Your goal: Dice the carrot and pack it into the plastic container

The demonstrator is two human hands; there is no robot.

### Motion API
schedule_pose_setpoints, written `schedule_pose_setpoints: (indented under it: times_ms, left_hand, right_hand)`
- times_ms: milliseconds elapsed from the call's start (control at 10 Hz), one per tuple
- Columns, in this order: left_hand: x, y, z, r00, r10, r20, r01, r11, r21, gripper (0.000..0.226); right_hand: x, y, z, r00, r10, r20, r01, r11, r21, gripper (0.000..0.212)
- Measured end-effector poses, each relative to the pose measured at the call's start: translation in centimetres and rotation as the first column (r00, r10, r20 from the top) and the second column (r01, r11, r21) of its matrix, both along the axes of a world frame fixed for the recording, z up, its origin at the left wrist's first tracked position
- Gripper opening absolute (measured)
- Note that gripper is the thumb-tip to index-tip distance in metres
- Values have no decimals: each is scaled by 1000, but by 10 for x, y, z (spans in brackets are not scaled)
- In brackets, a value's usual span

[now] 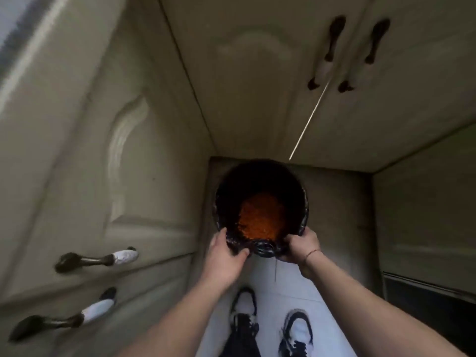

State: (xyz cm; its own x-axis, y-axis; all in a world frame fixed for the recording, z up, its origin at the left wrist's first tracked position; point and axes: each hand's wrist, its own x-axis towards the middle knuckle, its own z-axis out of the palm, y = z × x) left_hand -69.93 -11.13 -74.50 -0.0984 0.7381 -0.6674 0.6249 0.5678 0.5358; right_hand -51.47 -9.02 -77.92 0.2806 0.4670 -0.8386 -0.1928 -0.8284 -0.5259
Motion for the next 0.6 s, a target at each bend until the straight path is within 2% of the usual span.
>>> schedule_pose_setpoints:
  times_ms: [200, 300, 500, 600]
  left_hand:
    - [-17, 31, -85, 991, -127, 32, 131, 980, -149, 86]
    - [-16, 36, -107, 982, -185, 47, 191, 962, -197, 88]
    - [-13, 42, -123, 989, -122, 83, 137, 965, -223, 85]
    - [-11, 40, -114, 995, -68, 75, 81, 979, -188, 83]
  right_hand:
    - [-14, 25, -94, 1000, 11, -29, -12, 999, -51, 27]
    - [-14, 27, -122, 999, -8, -39, 6, 999, -48, 31]
    - [-8, 25, -138, 994, 7, -107, -15, 997, -75, 32]
    - [-1, 25, -124, 986, 126, -108, -141, 980, -142, 39]
